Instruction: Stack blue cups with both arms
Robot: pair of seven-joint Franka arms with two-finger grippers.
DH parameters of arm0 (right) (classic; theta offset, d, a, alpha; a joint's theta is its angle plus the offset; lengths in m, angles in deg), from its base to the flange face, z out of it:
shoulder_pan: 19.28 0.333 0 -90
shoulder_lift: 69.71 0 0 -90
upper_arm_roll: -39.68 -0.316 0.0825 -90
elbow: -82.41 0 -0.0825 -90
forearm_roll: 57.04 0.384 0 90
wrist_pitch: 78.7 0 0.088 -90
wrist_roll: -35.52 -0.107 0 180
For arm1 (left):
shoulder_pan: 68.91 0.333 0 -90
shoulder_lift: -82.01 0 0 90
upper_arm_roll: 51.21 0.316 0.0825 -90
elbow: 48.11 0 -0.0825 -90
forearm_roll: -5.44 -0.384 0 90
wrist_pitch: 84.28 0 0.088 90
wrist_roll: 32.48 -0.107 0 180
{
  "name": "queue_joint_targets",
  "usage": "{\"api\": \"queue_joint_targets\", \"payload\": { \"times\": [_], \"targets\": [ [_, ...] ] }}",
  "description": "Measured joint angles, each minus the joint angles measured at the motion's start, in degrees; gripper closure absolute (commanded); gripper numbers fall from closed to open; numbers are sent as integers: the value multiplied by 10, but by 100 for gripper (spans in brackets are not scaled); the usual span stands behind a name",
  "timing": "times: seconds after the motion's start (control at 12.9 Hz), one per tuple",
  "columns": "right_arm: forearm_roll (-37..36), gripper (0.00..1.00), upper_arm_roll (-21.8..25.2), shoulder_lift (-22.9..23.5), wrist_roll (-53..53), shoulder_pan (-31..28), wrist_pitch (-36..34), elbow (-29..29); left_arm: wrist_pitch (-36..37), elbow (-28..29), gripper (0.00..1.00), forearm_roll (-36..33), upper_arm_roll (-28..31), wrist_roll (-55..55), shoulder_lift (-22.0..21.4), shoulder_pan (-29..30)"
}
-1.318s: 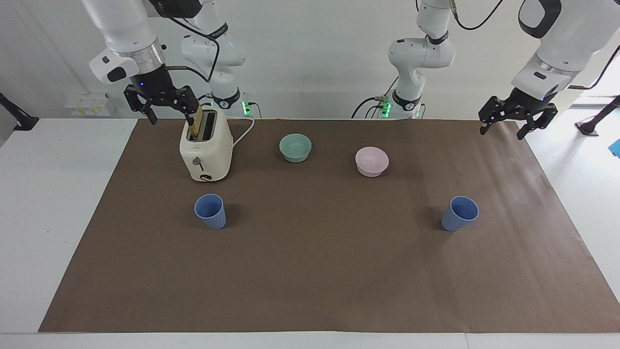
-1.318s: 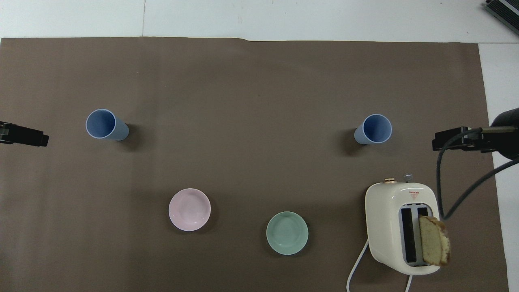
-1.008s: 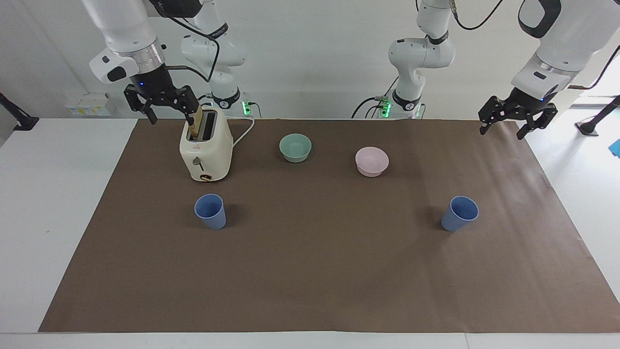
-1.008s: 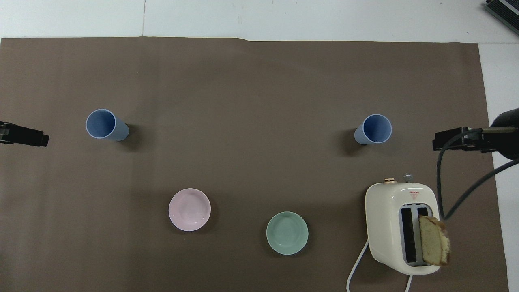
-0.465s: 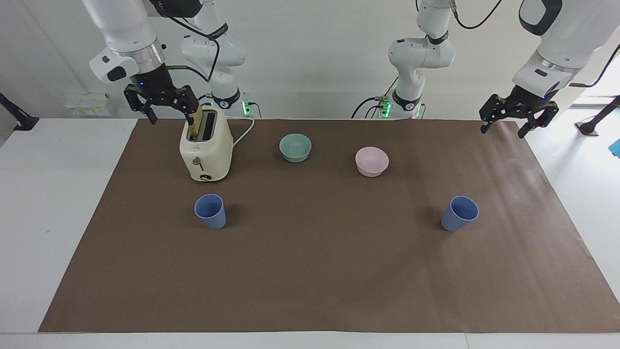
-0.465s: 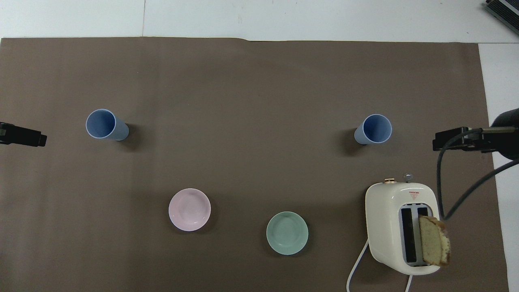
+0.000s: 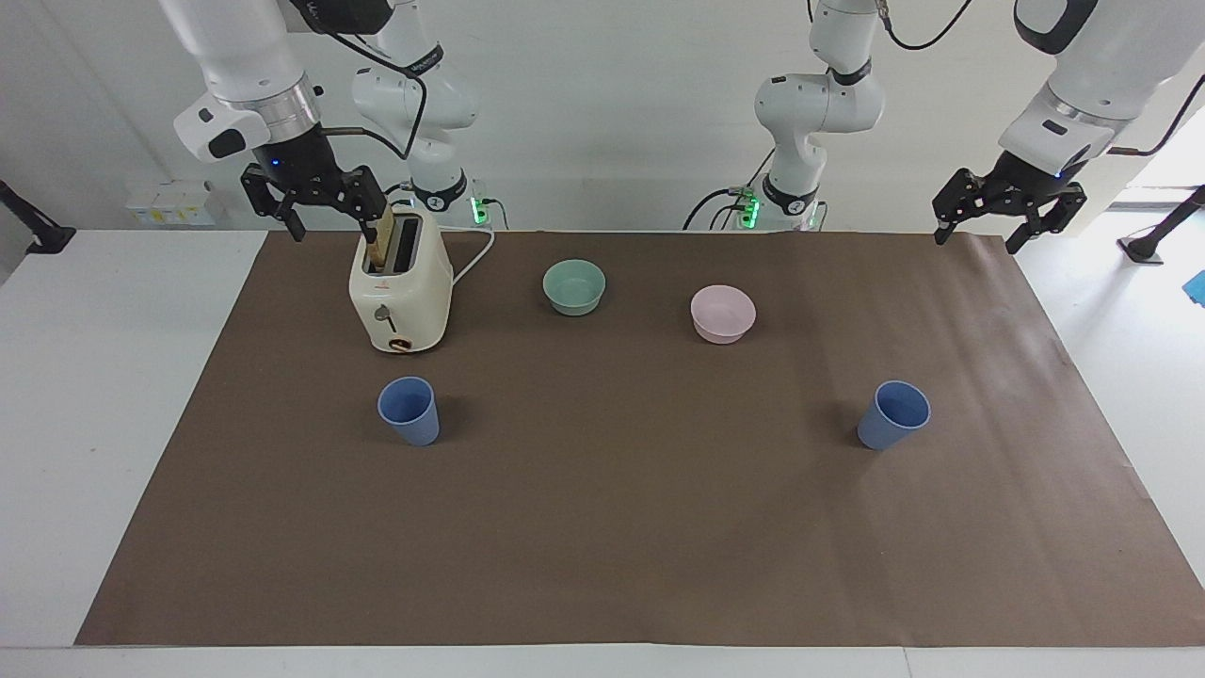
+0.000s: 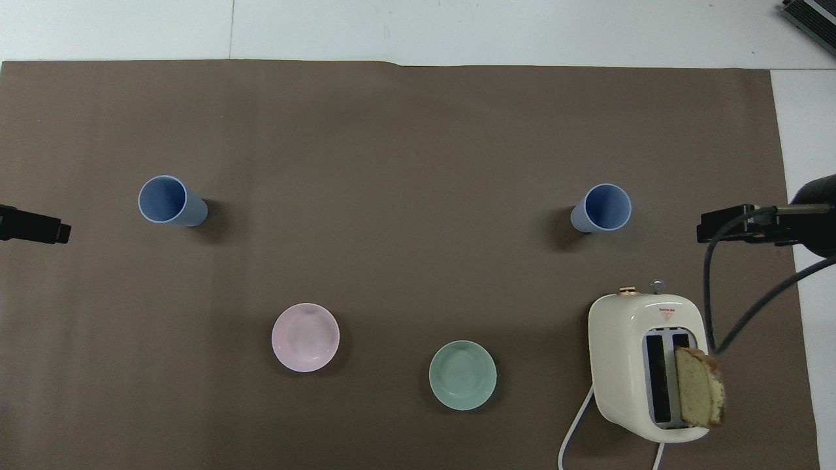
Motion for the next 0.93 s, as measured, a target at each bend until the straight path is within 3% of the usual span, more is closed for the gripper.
{"api": "queue_joint_targets", "payload": {
  "times": [0.93],
  "targets": [
    [0,0,0,0,0,0,0,0,-16,2,0,0,-1,0,-2,0]
  ]
}}
